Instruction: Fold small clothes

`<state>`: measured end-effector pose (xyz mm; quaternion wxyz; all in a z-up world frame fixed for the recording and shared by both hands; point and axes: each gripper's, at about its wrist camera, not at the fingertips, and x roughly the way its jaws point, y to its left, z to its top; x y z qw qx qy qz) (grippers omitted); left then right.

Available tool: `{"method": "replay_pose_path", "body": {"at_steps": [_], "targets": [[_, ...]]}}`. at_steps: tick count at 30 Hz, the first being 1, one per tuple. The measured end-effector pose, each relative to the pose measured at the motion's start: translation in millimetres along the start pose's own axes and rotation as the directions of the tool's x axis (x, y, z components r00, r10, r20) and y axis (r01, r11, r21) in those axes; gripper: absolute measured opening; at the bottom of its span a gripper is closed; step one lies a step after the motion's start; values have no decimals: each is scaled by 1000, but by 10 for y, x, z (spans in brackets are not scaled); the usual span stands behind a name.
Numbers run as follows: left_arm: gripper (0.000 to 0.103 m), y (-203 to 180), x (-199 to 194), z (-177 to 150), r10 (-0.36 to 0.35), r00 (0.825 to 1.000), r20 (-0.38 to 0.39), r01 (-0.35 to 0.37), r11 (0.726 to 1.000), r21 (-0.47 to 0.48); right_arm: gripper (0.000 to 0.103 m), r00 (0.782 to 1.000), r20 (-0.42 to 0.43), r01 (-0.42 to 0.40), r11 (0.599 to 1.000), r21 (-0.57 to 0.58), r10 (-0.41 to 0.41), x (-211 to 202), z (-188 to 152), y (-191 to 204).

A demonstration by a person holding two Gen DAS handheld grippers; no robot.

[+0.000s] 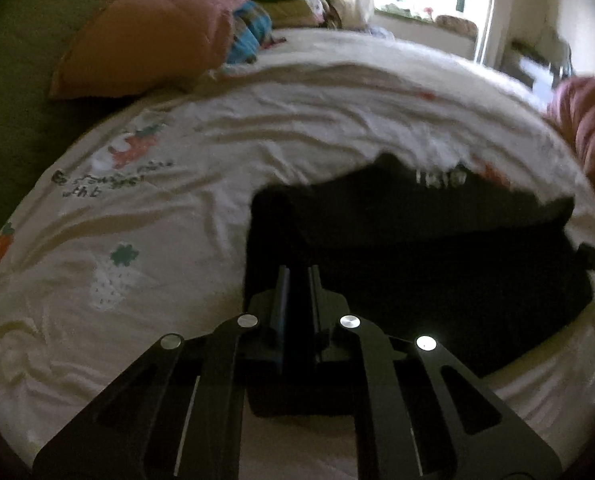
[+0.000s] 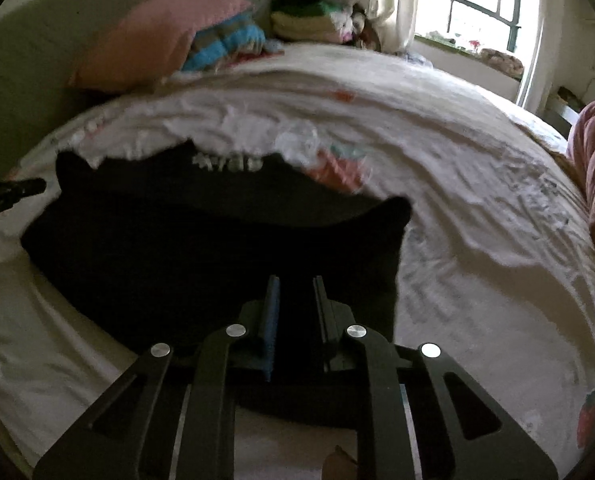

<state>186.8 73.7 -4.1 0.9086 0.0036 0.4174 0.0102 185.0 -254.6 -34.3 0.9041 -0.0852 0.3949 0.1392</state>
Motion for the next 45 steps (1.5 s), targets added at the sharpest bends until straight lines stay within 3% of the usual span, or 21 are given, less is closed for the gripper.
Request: {"method": "replay_pose_path", "body": {"at_steps": [3,5,16,28,33,35,39,40,42,43,45], "targets": [[3,-50,248,-38,9,997,-74,-10,1000,-1,12,997,-74,35,999,23,-33,294,15,-18],[3,-67,329,-42,16,996,-84,-16,1000,-4,12,995,-89,40,998,38,-36,422,49,-33],[3,17,657,416,83,993,-81,-86,996,-34,11,997,-68,35,979,201,-22,764,488,-287],[5,484,640,675,97,994,-45,-103,981,-165,11,993,-10,119,948,297,-122,754,621,-736],[25,577,784,609,73,994,-83,-88,977,-194,29,993,-28,117,945,306,-114,816,587,-839],[34,568,858,578,44,993,-105,-65,977,-202,30,994,-31,105,948,300,-100,836,588,-828],[36,507,965,532,28,993,-118,-52,978,-200,29,997,-36,70,959,275,-63,879,601,-772],[35,499,976,529,25,993,-114,-48,979,-199,24,998,-40,65,958,278,-57,890,598,-767],[21,484,987,526,23,995,-100,-42,980,-193,13,998,-39,62,959,278,-53,897,591,-763],[0,469,987,524,14,995,-95,-32,982,-187,9,998,-33,63,959,276,-56,884,587,-759],[0,427,949,534,37,996,-79,-50,986,-160,7,999,-13,49,956,289,-47,834,578,-772]]}}
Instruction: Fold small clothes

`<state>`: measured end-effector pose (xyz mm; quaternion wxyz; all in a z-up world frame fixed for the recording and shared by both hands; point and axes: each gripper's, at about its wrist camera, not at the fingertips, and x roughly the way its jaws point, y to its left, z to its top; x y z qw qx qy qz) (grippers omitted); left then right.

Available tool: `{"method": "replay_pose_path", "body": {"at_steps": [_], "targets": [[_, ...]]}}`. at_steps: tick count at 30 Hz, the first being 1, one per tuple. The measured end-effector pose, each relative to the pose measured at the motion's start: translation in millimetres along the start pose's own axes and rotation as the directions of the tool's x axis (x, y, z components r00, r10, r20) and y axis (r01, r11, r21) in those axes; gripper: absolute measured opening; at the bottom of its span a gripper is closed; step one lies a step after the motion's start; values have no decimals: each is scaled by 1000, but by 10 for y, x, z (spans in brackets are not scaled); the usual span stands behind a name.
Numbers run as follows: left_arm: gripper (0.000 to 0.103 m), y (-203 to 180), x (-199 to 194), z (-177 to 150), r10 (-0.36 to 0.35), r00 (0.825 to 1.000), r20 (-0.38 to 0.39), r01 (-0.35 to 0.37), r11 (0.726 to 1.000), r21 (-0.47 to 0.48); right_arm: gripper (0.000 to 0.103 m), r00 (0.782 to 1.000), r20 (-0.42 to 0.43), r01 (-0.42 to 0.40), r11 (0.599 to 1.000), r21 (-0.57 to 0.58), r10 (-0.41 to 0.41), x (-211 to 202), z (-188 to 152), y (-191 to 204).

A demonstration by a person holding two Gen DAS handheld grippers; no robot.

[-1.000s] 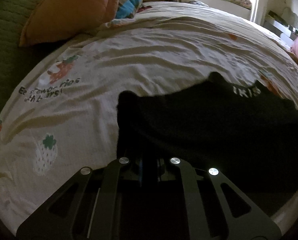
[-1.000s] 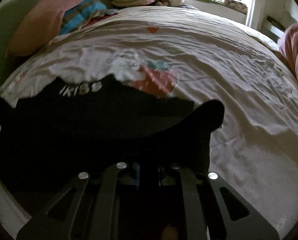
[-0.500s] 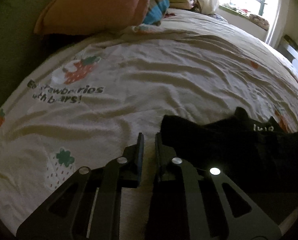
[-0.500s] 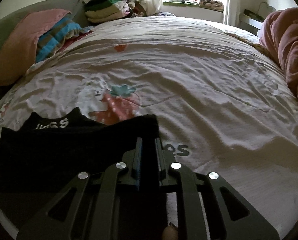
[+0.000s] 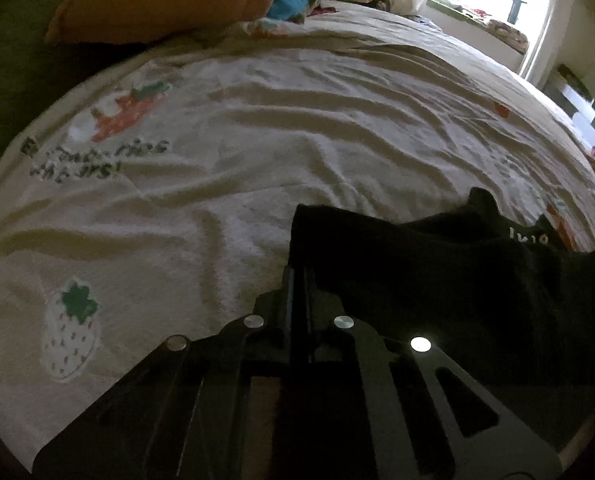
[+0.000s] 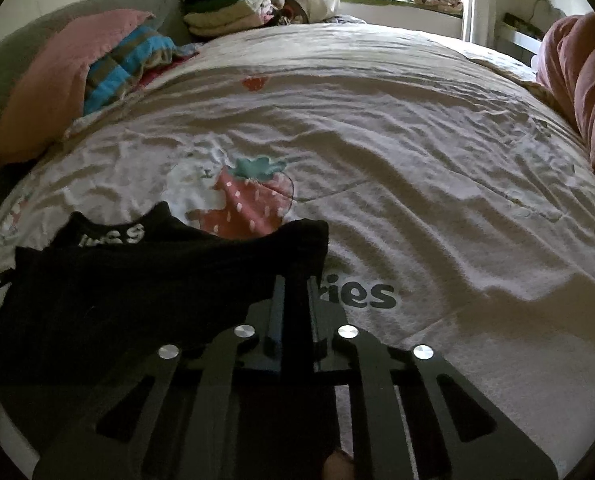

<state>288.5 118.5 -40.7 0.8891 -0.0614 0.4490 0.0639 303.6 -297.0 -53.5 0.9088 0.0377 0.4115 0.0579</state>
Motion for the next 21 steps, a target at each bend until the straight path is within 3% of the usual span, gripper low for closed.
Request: {"method": "replay_pose_path", "body": {"at_steps": [7,14,15,17,21], "targets": [[0,202,-417,247,29,988,152,-23,999,-43,7,990,122,-80,994,80,70,-376,131,-150],[0,361,-311,274,-91,991,95,101,988,-113,7,995,93,-45,997,70,38,-259,138,-119],[4,358,-238,247,-122,990,68,129,985,-116,7,996,89,-35,997,69,29,-240,120,-117],[25,341,-123,193,-176,984,27,178,976,-129,7,997,78,-31,997,71,26,-201,85,-118],[39,216,37,122,-207,978,-13,204,973,-106,7,997,71,-28,997,75,23,-164,45,-125]]}}
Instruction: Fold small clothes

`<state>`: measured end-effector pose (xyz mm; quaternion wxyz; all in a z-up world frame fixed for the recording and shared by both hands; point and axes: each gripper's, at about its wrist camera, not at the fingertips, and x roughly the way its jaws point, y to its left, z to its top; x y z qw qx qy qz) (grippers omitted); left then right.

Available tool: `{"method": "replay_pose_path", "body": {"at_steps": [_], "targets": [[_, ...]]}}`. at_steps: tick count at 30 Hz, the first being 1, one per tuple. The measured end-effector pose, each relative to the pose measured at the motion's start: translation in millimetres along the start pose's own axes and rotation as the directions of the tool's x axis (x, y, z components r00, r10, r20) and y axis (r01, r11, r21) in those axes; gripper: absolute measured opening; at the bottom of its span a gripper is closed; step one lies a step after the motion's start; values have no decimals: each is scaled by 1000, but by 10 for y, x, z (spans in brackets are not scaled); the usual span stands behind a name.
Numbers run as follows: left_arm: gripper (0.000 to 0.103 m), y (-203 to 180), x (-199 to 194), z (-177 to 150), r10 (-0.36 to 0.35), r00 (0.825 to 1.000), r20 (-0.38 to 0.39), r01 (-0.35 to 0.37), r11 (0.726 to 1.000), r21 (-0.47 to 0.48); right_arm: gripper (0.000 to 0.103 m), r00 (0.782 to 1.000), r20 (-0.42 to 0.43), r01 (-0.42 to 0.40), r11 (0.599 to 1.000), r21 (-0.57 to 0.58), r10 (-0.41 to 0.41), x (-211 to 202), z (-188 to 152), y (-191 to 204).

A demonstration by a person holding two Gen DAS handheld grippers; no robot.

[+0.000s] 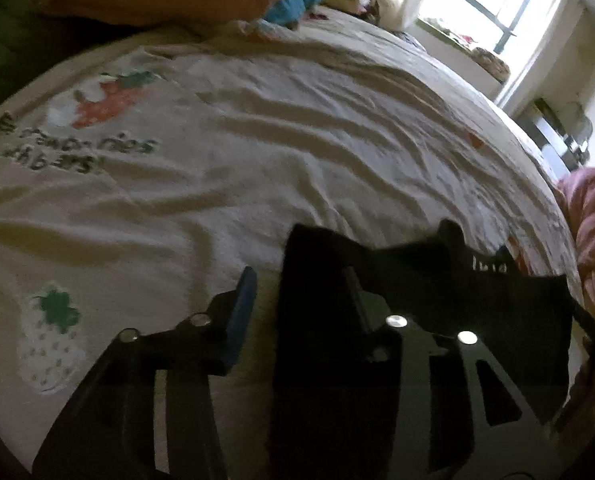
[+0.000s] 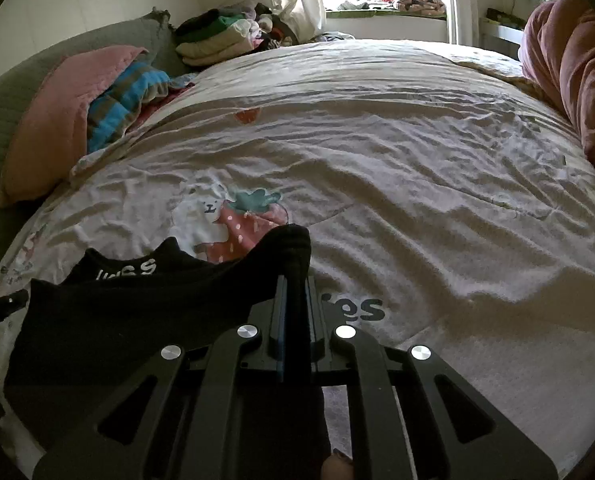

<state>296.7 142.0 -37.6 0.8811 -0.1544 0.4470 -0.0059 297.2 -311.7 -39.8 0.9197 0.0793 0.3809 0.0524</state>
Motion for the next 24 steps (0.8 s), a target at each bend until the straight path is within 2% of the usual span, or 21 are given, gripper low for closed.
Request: {"method": "replay_pose_path", "body": {"at_steps": [2,3,4,5,7,12,15,19,24], "targets": [[39,-64,84,-15,4,1000,-19,-4,1000,23,7,1000,-2,1,1000,2,-1,12,-6,3],[36,-117,132,-27,32,999,-22,-31,998,45,7,1000,0,5,1000,0,-5,16,-12,8],[14,-146,142,-35,46,999,-16,-45,997,58,7,1000,0,6,1000,0,-6,17,-15,8],[7,-164,140,-35,52,999,-11,-51,996,67,7,1000,1,6,1000,1,-6,14,-18,8],[3,-217,45,-9,63,998,26,-66,994,87,7,1000,14,2,1000,6,-3,-10,-15,6],[3,-206,-349,132,55,985,166,-70,994,85,7,996,88,-21,1000,22,19,-172,57,-35],[3,-250,-403,209,63,978,198,-84,992,96,7,995,103,0,1000,10,-1,-172,101,-22],[3,-312,-233,180,111,978,177,-135,982,129,7,998,58,36,999,12,-37,-18,77,-24],[3,-146,-4,46,135,985,104,-143,987,75,7,996,15,87,996,-6,-87,96,-23,8]]}}
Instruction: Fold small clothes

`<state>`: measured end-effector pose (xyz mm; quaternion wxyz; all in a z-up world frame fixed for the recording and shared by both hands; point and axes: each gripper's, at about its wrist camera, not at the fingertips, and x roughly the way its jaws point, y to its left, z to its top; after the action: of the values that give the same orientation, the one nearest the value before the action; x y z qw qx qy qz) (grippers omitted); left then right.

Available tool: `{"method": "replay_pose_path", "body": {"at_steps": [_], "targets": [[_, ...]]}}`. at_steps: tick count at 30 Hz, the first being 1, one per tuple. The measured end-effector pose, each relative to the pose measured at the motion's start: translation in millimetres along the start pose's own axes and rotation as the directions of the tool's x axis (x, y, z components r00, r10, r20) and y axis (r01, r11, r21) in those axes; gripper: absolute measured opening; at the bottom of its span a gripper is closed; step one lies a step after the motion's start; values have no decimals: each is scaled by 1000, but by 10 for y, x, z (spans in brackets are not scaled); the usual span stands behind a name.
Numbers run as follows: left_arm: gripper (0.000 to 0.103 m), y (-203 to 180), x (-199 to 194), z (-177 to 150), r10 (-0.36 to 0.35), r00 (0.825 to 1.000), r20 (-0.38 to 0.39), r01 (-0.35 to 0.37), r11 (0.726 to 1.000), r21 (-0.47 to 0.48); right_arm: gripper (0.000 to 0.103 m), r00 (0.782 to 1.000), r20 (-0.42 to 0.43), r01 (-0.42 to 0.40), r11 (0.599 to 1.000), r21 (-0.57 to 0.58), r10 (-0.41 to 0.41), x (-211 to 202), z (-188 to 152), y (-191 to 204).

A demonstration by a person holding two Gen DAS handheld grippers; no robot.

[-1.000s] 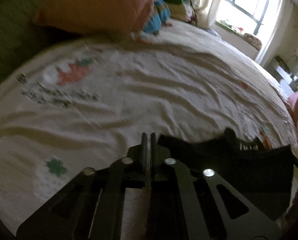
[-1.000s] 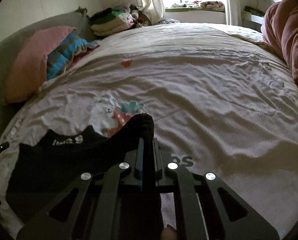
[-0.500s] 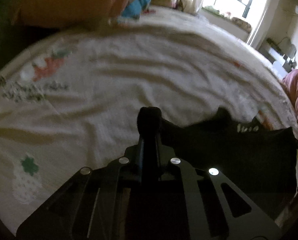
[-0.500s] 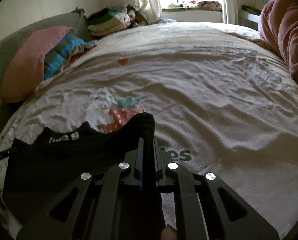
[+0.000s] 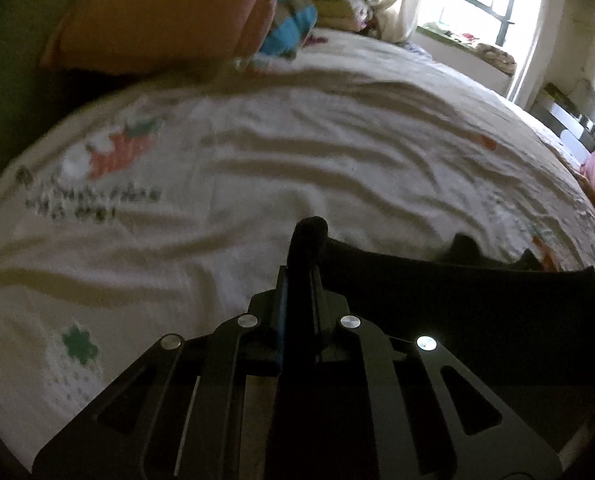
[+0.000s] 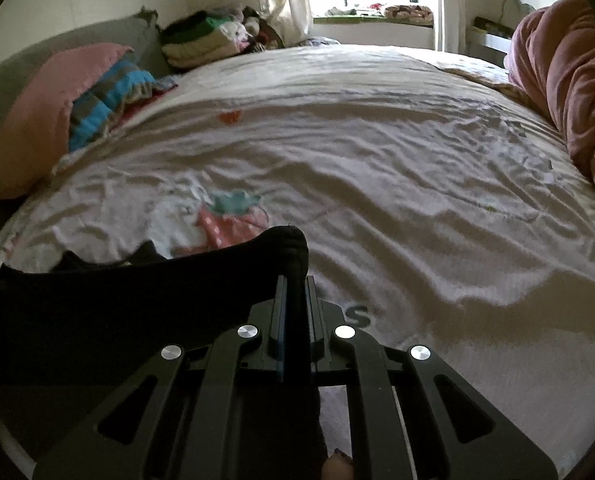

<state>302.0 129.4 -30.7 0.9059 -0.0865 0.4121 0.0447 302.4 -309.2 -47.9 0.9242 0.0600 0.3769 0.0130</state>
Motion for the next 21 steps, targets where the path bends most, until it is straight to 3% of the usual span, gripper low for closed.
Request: {"method": "replay_pose_path", "body": {"at_steps": [11,13,19,21], "targets": [[9,21,-101,-182,13,1000,-5,-13,1000,15,9,998,-45,51,999,2,-50,28,-137,-8],[9,17,-142,-192,9,1000,-1,-9,1000,13,20,998,-52,34,999,14,-33,-12,-144,-23],[16,-33,-323,-260,6,1000,11,-6,999,34,39,1000,-26,9,1000,3,-9,-299,-194,-27],[19,-58,-392,-280,6,1000,18,-7,999,47,40,1000,-16,-7,1000,-9,7,-408,-220,-6]]}}
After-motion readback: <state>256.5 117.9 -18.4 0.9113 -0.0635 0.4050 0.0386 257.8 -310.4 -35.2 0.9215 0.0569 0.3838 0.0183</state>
